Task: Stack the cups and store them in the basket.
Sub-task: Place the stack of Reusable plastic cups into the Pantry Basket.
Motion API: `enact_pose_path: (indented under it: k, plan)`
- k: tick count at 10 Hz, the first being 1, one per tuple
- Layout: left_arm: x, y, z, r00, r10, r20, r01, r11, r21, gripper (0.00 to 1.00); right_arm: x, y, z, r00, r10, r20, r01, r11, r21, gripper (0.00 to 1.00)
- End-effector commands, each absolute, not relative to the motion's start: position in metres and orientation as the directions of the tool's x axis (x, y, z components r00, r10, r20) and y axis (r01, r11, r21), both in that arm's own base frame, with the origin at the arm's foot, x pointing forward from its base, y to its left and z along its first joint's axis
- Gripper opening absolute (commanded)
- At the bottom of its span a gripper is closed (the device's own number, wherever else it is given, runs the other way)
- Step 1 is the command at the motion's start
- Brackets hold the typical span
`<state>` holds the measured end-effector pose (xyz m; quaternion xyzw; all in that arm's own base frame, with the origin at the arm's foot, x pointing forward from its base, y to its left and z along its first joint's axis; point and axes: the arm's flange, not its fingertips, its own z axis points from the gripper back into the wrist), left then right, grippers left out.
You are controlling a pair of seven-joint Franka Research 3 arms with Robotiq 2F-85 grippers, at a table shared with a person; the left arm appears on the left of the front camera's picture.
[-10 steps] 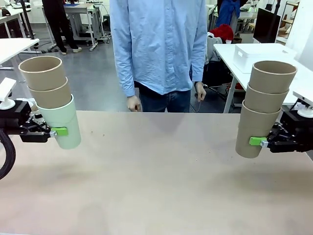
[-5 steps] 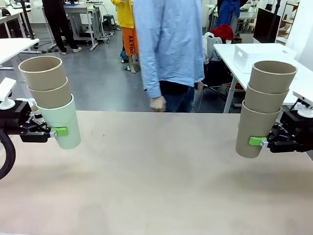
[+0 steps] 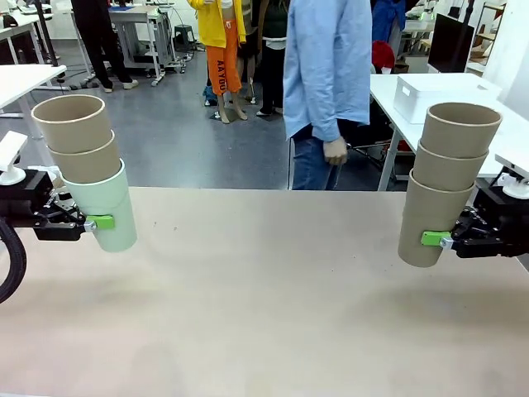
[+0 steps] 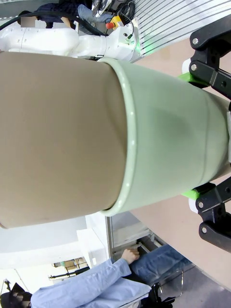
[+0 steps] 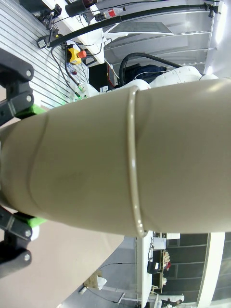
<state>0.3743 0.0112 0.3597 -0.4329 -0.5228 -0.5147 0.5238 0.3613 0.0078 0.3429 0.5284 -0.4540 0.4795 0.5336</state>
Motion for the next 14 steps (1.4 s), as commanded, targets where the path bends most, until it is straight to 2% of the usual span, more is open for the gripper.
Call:
enact_pose_path:
  k: [1, 14]
  plan:
    - [0.3752, 0.0092, 0.3642, -0.075, -0.07, 0.995, 0.991, 0.103, 0.082, 0.86, 0.3615, 0.009, 0.3476, 0.129, 0.034, 0.991, -0.991, -0.019, 0.129, 0.83]
    - [0.3752, 0.0092, 0.3642, -0.075, -0.07, 0.995, 0.991, 0.103, 0.082, 0.86, 0.3615, 0.009, 0.3476, 0.129, 0.034, 0.991, -0.991, -0.019, 0.129, 0.83]
